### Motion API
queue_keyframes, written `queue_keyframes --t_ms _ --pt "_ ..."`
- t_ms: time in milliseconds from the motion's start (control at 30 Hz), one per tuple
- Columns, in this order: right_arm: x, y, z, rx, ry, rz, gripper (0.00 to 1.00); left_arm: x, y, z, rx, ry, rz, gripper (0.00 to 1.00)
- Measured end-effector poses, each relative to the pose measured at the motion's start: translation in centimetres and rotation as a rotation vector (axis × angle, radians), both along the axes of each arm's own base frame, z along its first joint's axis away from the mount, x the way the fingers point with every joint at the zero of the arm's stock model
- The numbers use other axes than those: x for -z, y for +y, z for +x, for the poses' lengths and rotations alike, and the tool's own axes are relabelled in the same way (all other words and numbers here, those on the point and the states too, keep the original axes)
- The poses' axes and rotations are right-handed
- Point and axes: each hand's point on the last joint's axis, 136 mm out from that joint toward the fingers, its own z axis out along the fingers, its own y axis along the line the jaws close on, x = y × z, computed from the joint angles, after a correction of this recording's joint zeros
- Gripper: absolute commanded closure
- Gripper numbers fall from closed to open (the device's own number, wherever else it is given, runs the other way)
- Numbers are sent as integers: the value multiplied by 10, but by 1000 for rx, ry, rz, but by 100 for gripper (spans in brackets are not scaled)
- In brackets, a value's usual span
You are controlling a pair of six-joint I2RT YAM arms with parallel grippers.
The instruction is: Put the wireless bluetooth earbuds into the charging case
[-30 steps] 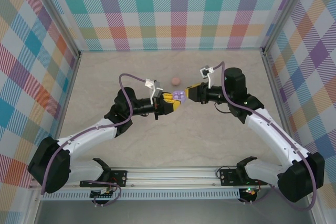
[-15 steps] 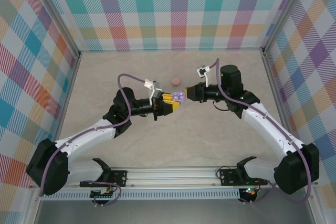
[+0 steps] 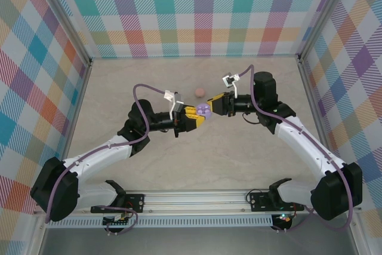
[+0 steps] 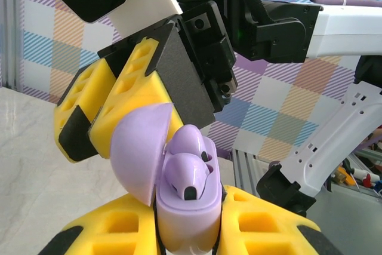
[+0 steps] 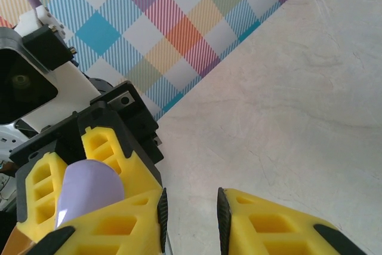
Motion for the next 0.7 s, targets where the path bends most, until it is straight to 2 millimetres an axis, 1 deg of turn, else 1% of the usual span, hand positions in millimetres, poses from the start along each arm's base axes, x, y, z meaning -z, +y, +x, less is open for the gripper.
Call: queue_keyframes --t_ms 233,433,500,567,700 --pt "-9 -5 -2 9 -26 11 68 -3 -5 1 24 -11 -12 82" --pt "-10 -6 -1 24 -47 6 68 1 -6 3 23 2 -3 82" --pt "-10 -7 0 35 -58 0 66 5 -6 5 15 16 7 82" --pt "-8 -8 2 57 -58 -18 66 12 -7 11 -11 45 28 81" --pt "4 -16 15 159 -46 -96 66 26 -7 28 -88 109 71 81"
